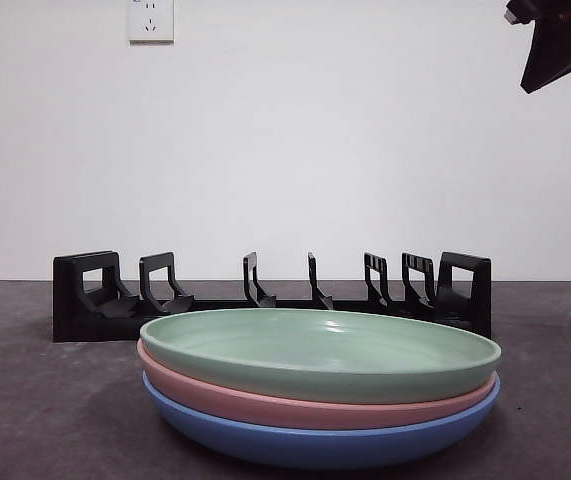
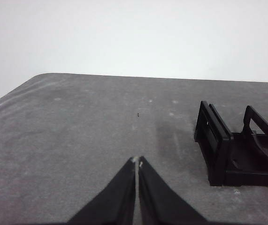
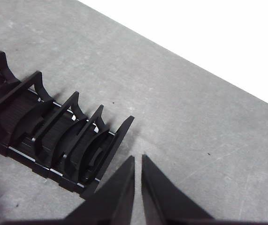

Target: Place the plate

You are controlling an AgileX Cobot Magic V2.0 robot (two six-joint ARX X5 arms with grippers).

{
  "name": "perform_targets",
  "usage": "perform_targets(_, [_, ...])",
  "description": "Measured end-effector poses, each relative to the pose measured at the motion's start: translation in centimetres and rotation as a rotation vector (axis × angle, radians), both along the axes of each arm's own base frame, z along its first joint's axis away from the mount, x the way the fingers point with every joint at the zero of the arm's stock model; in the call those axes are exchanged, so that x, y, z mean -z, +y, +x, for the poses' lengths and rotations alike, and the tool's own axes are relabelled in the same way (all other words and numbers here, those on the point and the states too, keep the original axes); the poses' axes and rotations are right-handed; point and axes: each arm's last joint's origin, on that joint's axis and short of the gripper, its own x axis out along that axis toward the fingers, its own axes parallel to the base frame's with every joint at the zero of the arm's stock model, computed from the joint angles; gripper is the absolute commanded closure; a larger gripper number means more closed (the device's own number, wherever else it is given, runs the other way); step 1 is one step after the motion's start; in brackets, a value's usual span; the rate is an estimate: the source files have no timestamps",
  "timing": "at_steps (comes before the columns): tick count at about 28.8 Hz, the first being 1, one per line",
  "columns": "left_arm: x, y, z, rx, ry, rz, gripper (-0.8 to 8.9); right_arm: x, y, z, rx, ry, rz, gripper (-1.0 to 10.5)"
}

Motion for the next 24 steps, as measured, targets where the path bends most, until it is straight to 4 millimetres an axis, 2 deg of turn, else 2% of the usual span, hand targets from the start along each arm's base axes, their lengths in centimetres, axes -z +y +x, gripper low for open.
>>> perform_targets(6, [0.0, 0.0, 0.0, 0.0, 0.0, 0.0, 8.06, -0.3, -0.3, -0.4, 0.016, -0.016, -0.027, 9.3])
perform_targets(9, [0.0, 0.0, 0.0, 0.0, 0.0, 0.0, 8.06, -0.5, -1.9, -2.4, 0.039, -0.109, 0.04, 9.3])
perform_targets(11, [0.0, 0.0, 0.0, 0.0, 0.0, 0.0, 8.06, 1.7, -3.6, -4.3, 0.11, -0.208, 0.099, 9.3])
perform_targets(13, [0.0, 0.0, 0.0, 0.0, 0.0, 0.0, 8.06, 5.3, -4.9, -6.2, 0.167, -0.273, 0.159, 9.3])
perform_targets(14, [0.0, 0.0, 0.0, 0.0, 0.0, 0.0, 8.06, 7.3, -5.4, -7.1, 0.192, -0.277, 0.179, 9.3])
perform_targets(17, [0.0, 0.0, 0.0, 0.0, 0.0, 0.0, 8.06, 10.8, -6.2, -8.6, 0.242, -0.282, 0.2, 9.3])
perform_targets(20, [0.0, 0.0, 0.0, 0.0, 0.0, 0.0, 8.06, 12.8, -6.9, -9.5, 0.288, -0.315, 0.215, 9.3])
perform_targets(24, [0.0, 0.0, 0.0, 0.0, 0.0, 0.0, 8.06, 13.7, -7.5, -10.0, 0.312, -0.371, 0.227, 9.3])
